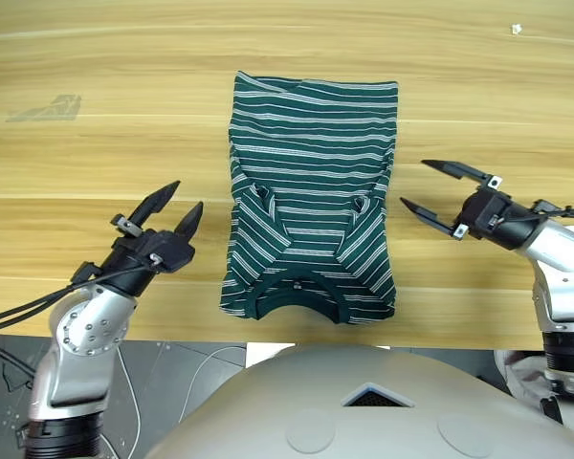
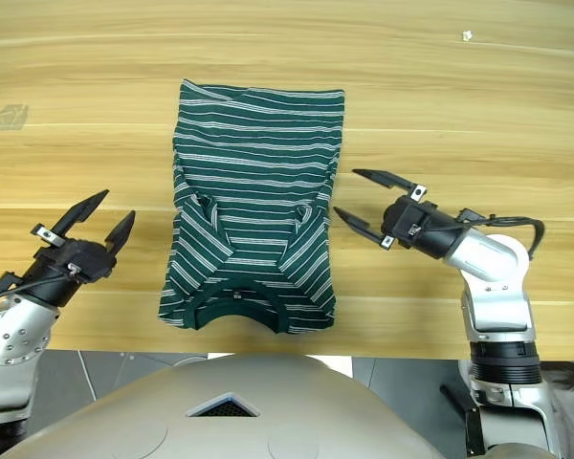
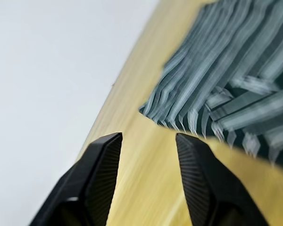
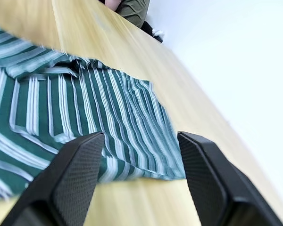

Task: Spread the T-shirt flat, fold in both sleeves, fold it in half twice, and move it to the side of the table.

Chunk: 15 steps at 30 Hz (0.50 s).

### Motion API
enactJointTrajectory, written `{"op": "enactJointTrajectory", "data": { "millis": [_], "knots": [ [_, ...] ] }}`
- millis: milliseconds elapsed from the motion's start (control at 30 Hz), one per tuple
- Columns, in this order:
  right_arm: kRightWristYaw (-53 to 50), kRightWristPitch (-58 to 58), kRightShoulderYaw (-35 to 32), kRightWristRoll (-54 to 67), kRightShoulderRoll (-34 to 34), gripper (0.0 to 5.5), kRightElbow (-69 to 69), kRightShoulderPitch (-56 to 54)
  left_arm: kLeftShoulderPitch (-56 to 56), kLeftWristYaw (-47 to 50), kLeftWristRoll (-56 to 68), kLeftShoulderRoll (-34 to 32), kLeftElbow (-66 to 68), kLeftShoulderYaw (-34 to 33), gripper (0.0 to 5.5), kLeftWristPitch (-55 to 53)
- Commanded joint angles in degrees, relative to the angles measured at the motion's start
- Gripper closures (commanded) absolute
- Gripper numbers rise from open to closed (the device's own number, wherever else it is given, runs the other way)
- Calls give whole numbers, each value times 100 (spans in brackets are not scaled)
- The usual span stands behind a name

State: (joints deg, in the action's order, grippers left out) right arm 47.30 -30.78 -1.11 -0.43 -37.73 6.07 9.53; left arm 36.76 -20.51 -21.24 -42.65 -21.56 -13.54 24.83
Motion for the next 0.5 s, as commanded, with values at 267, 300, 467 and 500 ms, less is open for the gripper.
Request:
{"op": "enactJointTrajectory", "data": {
  "millis": [267, 300, 467, 500],
  "knots": [
    [-864, -3542, 430, -2760, -1288, 260, -1498, 103, 368, 472, -2729, -991, 589, 218, 259, 1692],
    [-936, -3624, 538, -2870, -1269, 260, -1516, 108, 299, 456, -2787, -986, 597, 337, 259, 1735],
    [-1172, -3605, 1041, -2885, -1169, 260, -1383, 240, -19, 367, -2965, -965, 598, 895, 259, 1865],
    [-1206, -3566, 1133, -2841, -1162, 260, -1297, 269, -33, 353, -2989, -966, 585, 988, 259, 1876]
  ]
}}
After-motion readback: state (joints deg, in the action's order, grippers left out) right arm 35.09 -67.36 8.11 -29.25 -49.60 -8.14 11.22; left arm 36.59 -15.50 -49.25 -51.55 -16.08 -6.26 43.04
